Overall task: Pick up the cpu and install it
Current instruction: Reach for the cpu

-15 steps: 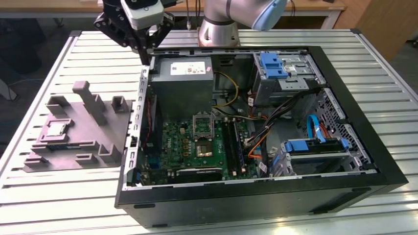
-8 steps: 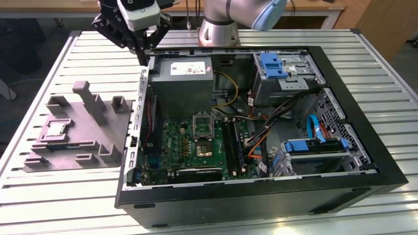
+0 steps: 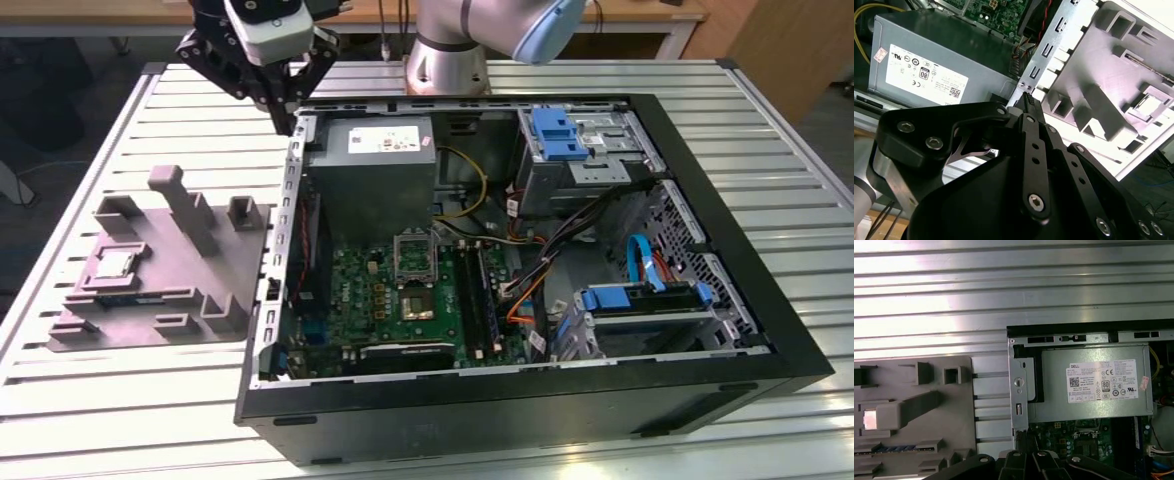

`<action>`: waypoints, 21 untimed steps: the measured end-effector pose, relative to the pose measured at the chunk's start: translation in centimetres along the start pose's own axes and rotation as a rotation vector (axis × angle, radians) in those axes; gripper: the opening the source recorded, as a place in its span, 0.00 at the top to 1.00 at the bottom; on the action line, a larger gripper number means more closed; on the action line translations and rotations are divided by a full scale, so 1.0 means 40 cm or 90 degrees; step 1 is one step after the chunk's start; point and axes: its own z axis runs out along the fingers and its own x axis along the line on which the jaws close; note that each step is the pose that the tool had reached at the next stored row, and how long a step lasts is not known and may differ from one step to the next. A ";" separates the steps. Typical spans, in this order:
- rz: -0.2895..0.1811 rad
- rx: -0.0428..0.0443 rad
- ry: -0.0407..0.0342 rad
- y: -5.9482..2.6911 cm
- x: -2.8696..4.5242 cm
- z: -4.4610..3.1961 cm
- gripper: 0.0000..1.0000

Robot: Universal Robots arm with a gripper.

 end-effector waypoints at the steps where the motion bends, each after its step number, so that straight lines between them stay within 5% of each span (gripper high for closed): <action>1: 0.000 0.0000 0.0000 0.000 0.001 0.000 0.89; 19: 0.000 0.0000 0.0000 -0.001 0.009 0.001 0.89; 21: 0.000 0.0000 0.0000 -0.002 0.023 0.002 0.89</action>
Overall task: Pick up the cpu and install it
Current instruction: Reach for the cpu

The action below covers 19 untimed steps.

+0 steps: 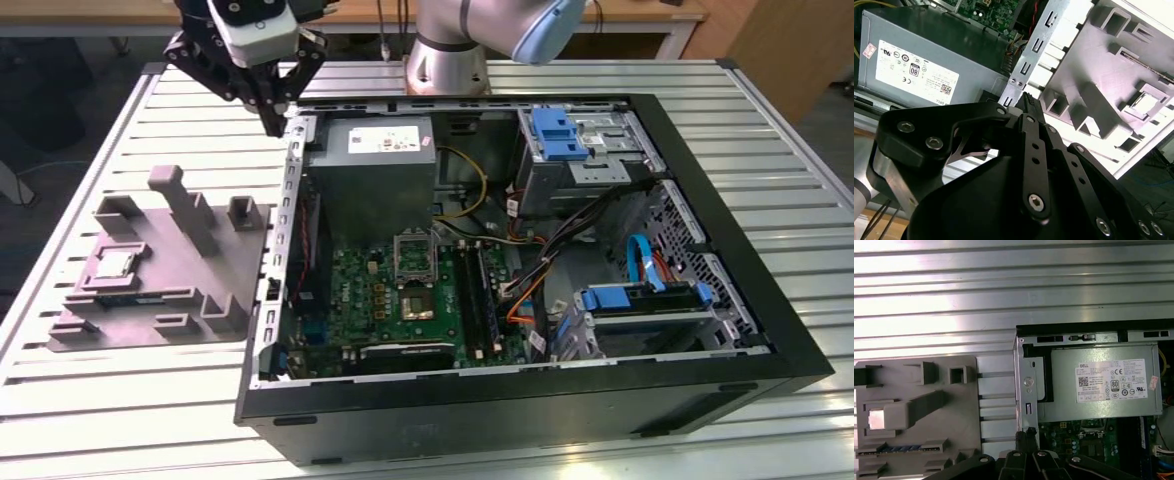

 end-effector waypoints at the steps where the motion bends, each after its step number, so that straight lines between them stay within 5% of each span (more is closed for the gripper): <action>1: 0.000 0.0000 0.0000 0.000 0.000 0.000 0.89; 11: 0.000 0.0000 0.0000 -0.001 0.008 0.001 0.89; 19: 0.000 0.0000 0.0000 -0.004 0.052 0.000 0.89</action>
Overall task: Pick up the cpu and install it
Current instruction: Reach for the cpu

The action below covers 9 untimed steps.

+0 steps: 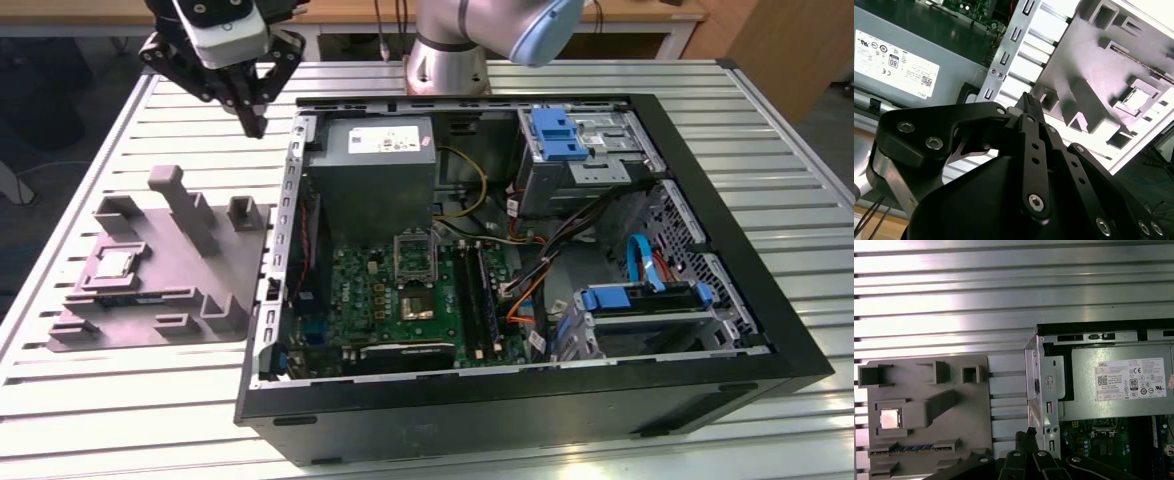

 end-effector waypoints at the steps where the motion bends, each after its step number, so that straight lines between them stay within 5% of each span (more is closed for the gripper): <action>1: 0.000 -0.0001 -0.0001 0.000 0.004 0.000 0.89; 9: 0.000 0.0000 0.0006 -0.002 0.020 0.001 0.89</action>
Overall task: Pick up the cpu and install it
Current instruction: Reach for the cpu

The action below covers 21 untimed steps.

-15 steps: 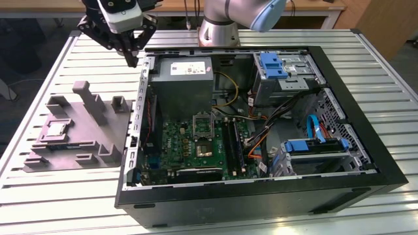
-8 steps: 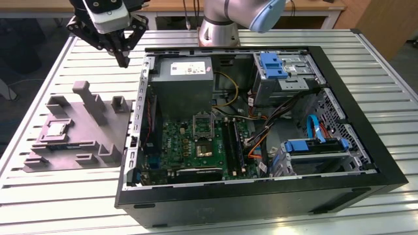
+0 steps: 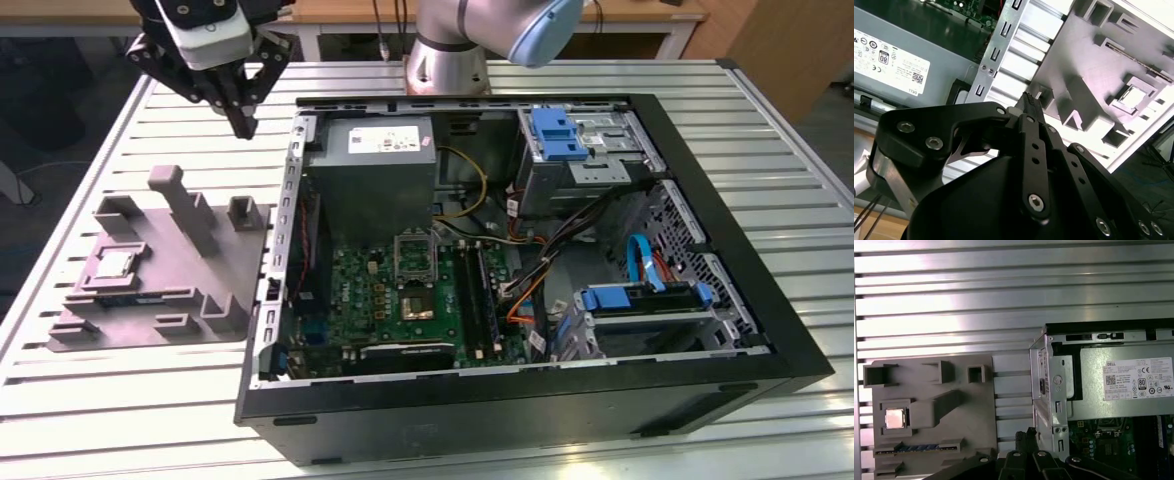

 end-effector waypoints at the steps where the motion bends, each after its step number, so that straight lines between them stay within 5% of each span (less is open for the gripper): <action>1: 0.000 0.0000 0.0002 0.000 0.002 0.000 0.89; 21: 0.000 0.0003 0.0036 -0.003 0.036 0.004 0.89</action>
